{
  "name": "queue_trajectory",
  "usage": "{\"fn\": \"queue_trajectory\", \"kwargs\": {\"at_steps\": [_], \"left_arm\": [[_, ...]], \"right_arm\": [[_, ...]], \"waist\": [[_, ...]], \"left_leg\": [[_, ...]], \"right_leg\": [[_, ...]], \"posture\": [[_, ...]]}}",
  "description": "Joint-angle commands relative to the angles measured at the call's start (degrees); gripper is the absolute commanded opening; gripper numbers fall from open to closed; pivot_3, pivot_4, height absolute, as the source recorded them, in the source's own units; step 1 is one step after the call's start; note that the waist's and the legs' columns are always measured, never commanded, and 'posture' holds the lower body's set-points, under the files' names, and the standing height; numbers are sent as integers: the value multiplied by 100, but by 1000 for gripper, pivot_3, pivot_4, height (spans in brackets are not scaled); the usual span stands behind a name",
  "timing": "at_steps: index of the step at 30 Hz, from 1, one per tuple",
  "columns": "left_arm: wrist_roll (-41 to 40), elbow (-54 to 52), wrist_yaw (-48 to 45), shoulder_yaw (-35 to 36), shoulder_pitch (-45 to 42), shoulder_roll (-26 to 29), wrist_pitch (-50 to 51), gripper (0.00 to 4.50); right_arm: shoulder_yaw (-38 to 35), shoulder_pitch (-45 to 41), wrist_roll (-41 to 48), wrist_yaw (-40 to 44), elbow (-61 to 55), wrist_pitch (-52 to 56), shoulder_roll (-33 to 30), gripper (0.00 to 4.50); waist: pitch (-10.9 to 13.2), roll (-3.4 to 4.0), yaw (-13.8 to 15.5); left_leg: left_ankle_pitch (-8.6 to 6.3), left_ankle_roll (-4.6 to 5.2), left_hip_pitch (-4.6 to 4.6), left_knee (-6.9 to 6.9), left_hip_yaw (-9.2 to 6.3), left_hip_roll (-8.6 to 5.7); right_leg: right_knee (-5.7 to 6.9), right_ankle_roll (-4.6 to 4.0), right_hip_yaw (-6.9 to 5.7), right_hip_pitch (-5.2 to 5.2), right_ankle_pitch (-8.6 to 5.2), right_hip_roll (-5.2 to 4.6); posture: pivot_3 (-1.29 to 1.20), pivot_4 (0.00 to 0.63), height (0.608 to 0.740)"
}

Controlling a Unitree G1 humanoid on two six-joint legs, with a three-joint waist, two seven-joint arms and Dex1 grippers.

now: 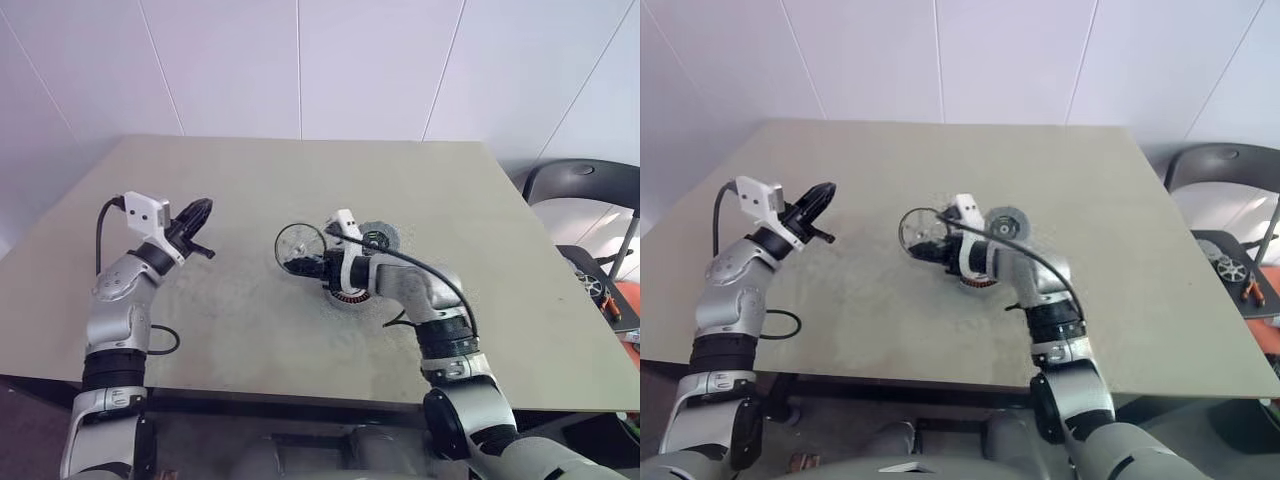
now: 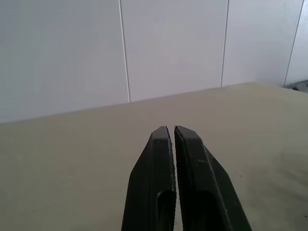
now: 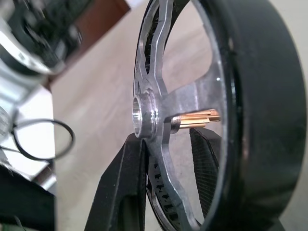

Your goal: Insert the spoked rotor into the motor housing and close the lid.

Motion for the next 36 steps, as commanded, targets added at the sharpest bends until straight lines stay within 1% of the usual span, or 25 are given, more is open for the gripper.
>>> {"fn": "queue_trajectory", "kwargs": {"at_steps": [1,3,5,8,13,16,21,31,36], "left_arm": [[-44,-208,-9,16,-43,-15,-77,240],[-58,-224,-10,25,-21,-39,-67,240],[-58,-205,-15,30,-5,-54,-78,240],[-43,-150,-26,16,-9,-82,-94,240],[-36,-102,-58,-31,-69,-144,-85,240],[-32,-66,-70,-31,-92,-152,-94,240],[-32,-62,-73,-26,-89,-154,-92,240],[-33,-120,-50,35,-21,-115,-85,240],[-20,-115,-33,23,-12,-133,-95,240]], "right_arm": [[-608,121,520,-366,-554,731,-78,1398],[-1092,175,650,-728,-525,1333,-95,1398],[-1779,160,822,-1027,-477,2045,-23,1398],[-2567,143,973,-1305,-652,2850,127,1398],[-3416,103,1215,-1857,-597,3042,425,1398],[-3726,93,1595,-2233,-509,3042,620,1398],[-4184,15,1873,-2960,-383,3042,940,1398],[-4274,68,2693,-3803,-146,3042,1084,1398],[-4336,78,2959,-4167,-37,3042,1144,1398]], "waist": [[0,0,-2],[0,0,-3],[0,1,-2],[1,1,0],[1,3,-6],[2,4,-8],[3,6,-9],[5,9,-10],[5,10,-10]], "left_leg": [[0,0,-1,-2,0,0],[0,0,-1,-4,0,0],[0,0,-1,-4,1,0],[0,0,-1,-4,1,0],[0,1,1,-3,1,1],[0,1,-1,-2,2,1],[0,1,-3,-6,2,1],[-1,2,-8,-10,2,1],[-2,5,-8,-11,1,2]], "right_leg": [[-2,0,0,0,0,0],[-2,0,0,-1,0,0],[-2,0,0,-2,0,0],[-2,0,0,-2,0,1],[0,0,-1,-1,0,2],[-4,0,-1,0,0,1],[-14,0,-1,1,0,1],[-36,0,-1,8,0,1],[-38,0,-1,8,0,1]], "posture": [[0,0,740],[0,0,740],[0,0,740],[0,0,740],[0,0,740],[0,0,740],[0,0,740],[0,0,740],[0,0,740]]}}
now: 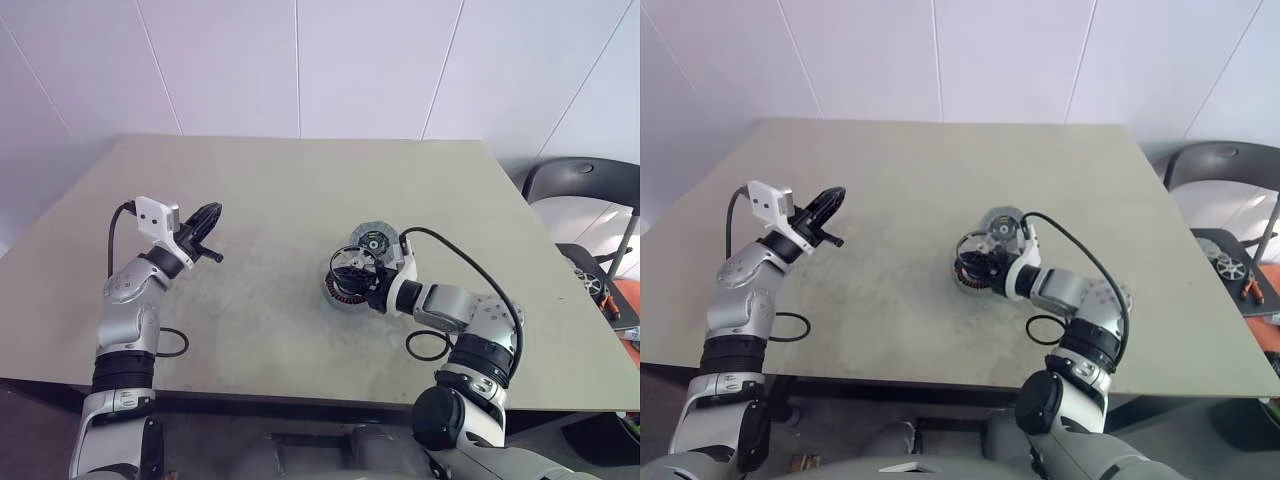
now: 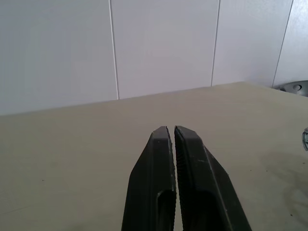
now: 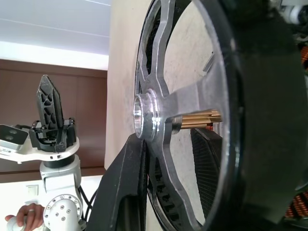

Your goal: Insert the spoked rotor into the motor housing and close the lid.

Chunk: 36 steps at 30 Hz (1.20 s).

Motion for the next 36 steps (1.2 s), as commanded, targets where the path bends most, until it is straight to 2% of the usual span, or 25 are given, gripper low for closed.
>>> {"fn": "queue_trajectory", "kwargs": {"at_steps": [1,7,10,14,29,36], "left_arm": [[-19,-125,43,68,-42,41,-97,240],[-14,-125,79,65,-37,50,-90,240],[-8,-113,98,66,-40,58,-95,240],[23,-94,124,60,-28,63,-114,240],[14,-78,107,64,-49,67,-86,240],[21,-61,101,47,-61,53,-88,240]], "right_arm": [[-81,-135,356,-236,25,26,210,1398],[-108,-111,608,-529,139,26,248,1398],[-76,-91,727,-635,164,26,254,2000],[60,-46,1118,-783,266,26,279,3313],[131,-33,1624,-1403,245,26,294,3313],[653,58,1855,-1413,371,26,-150,3313]], "waist": [[0,0,0],[1,1,-1],[1,2,-1],[1,2,-2],[3,6,-3],[3,7,-6]], "left_leg": [[0,0,0,0,0,0],[0,1,0,0,0,0],[-1,2,0,0,0,0],[-2,3,-1,-1,0,0],[-5,9,-3,-1,0,1],[-7,13,-2,-3,0,2]], "right_leg": [[0,0,0,0,0,0],[-3,0,0,1,0,0],[-4,0,0,2,0,0],[-7,0,0,2,0,0],[-13,0,0,3,0,0],[-15,0,0,3,0,1]], "posture": [[0,0,740],[0,0,740],[0,0,740],[0,0,740],[0,0,740],[0,0,740]]}}
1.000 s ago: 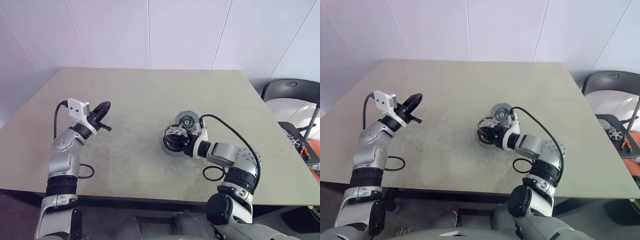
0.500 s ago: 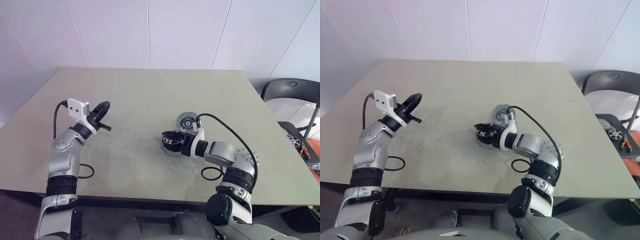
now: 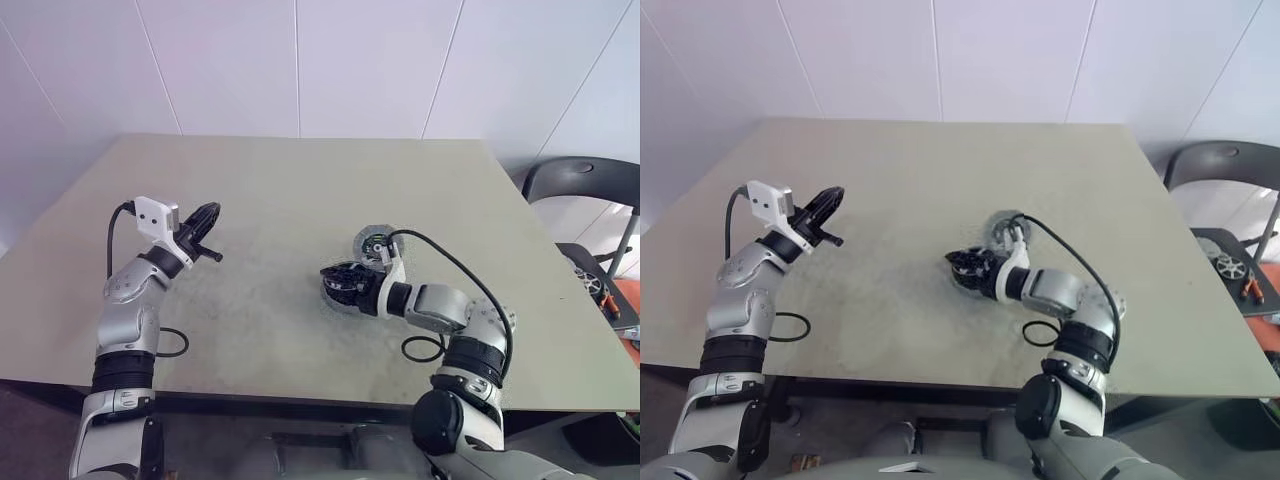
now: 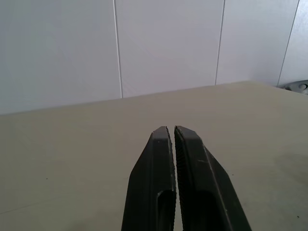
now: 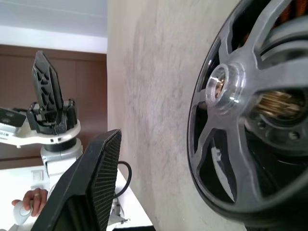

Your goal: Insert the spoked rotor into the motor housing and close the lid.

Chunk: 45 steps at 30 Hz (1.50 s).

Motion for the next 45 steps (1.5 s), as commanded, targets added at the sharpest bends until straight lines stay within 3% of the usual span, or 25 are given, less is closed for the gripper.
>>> {"fn": "queue_trajectory", "kwargs": {"at_steps": [1,11,19,29,37,42,45], "left_arm": [[-7,-62,4,44,-62,48,-87,240],[-6,-128,55,56,5,3,-107,240],[-2,-161,92,50,47,-5,-117,240],[19,-176,132,33,86,-28,-140,240],[44,-219,165,45,146,-34,-148,240],[44,-239,183,55,169,-30,-142,240],[27,-263,183,66,166,-14,-127,240]], "right_arm": [[262,-104,416,-13,109,36,-158,3313],[688,-346,1361,-510,626,36,-603,3313],[1067,-377,2477,-1425,1388,34,-883,3313],[2438,80,4814,-2597,1366,-904,-1300,3313],[2796,390,4886,-2466,1071,-1036,-1255,3313],[2849,218,4886,-1710,949,-872,-1425,3313],[2983,-43,4781,-1255,330,-1163,-1846,3313]], "waist": [[0,0,4],[1,2,4],[1,2,4],[2,3,2],[1,3,10],[2,4,11],[6,12,16]], "left_leg": [[0,0,0,0,0,0],[-1,2,-2,-1,0,0],[-6,13,-1,-9,1,1],[-10,21,-2,-8,1,2],[-12,25,1,-3,2,3],[-12,25,1,8,2,3],[-12,25,-1,8,2,3]], "right_leg": [[0,0,0,0,0,0],[-6,0,0,1,0,0],[-9,0,1,1,0,2],[-16,0,1,5,0,2],[-17,0,1,9,0,3],[-17,0,1,14,0,3],[-18,0,1,13,0,3]], "posture": [[0,0,740],[0,0,740],[0,0,740],[0,0,740],[0,0,740],[0,0,740],[0,0,740]]}}
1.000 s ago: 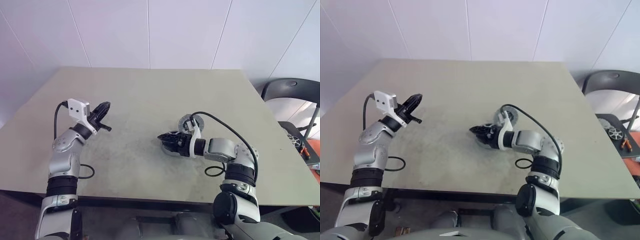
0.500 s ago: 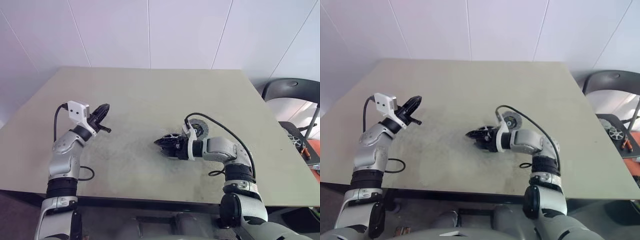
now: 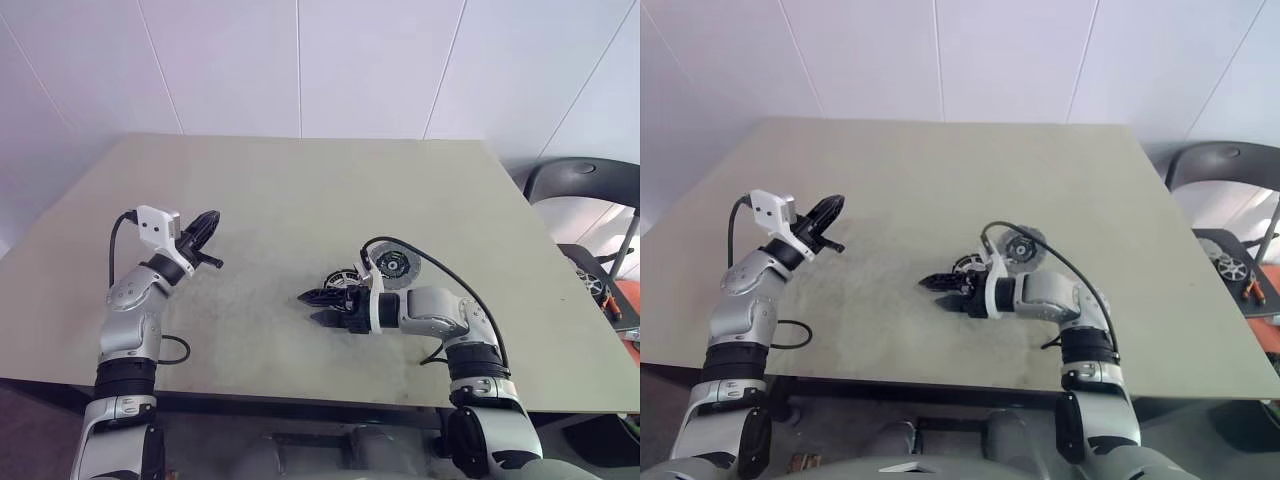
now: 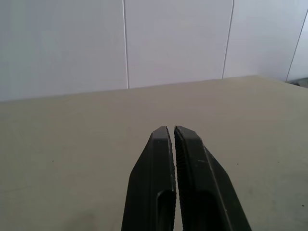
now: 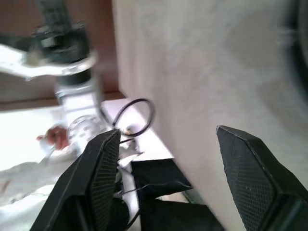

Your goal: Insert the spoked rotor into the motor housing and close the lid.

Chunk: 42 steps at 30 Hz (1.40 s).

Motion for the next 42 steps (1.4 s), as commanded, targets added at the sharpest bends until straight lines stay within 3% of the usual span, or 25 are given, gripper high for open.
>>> {"fn": "queue_trajectory", "kwargs": {"at_steps": [1,3,7,12,16,21,25,32,36,42], "left_arm": [[-24,-258,26,70,-33,66,-106,240],[-38,-286,10,52,-38,64,-84,240],[36,-233,-77,-61,-73,100,-82,240],[54,-30,-168,-132,-279,127,-105,240],[79,30,-208,-186,-375,97,-107,240],[47,47,-285,-194,-424,80,-56,240],[-35,-3,-369,-179,-430,60,31,240],[-200,-231,-630,-239,-345,30,171,240],[-362,-551,-1170,-459,-192,65,343,240],[-175,-883,-2254,-1235,127,409,596,240]], "right_arm": [[-25,-542,-158,634,-891,-481,-393,3313],[-68,-776,-1426,1498,-1418,-1206,-657,2942],[1337,-445,-4643,3828,-2867,-2978,-1772,1780],[2497,278,-6365,4935,-3482,-3706,-2260,21],[2601,632,-6491,5164,-3633,-3354,-2066,21],[3377,732,-7751,5322,-3483,-3275,-2394,21],[3395,772,-8052,5530,-3457,-3190,-2316,21],[2083,771,-7127,5751,-3457,-2972,-1321,21],[2187,663,-7702,6225,-3552,-3481,-1711,21],[2770,209,-8335,7796,-3763,-3765,-3202,21]], "waist": [[3,4,-1],[3,5,0],[0,1,35],[-1,-2,13],[-1,-2,9],[-1,-2,21],[-4,-6,35],[-5,-11,30],[-5,-10,61],[0,-1,74]], "left_leg": [[0,0,0,1,0,-1],[0,0,1,0,1,-1],[-2,0,-1,-4,1,-1],[-11,14,-2,-11,4,-1],[-11,14,-1,-1,8,-1],[-11,13,7,14,8,-2],[-11,13,8,12,8,-3],[-11,13,8,12,8,-2],[-11,13,3,13,8,-5],[-11,13,6,12,14,-6]], "right_leg": [[0,0,0,0,0,-1],[-1,0,0,-1,0,0],[-10,2,-5,-2,-2,-1],[-16,3,-2,-5,-2,-2],[-4,2,2,-6,-2,-1],[-6,2,2,6,-2,-3],[-7,2,1,7,-2,-4],[-1,3,1,6,-1,-2],[-4,4,1,6,-1,-4],[-6,2,3,4,-2,-6]], "posture": [[0,0,740],[0,0,740],[0,0,740],[0,0,740],[0,0,740],[0,0,740],[0,0,740],[0,0,740],[0,0,740],[0,0,740]]}}
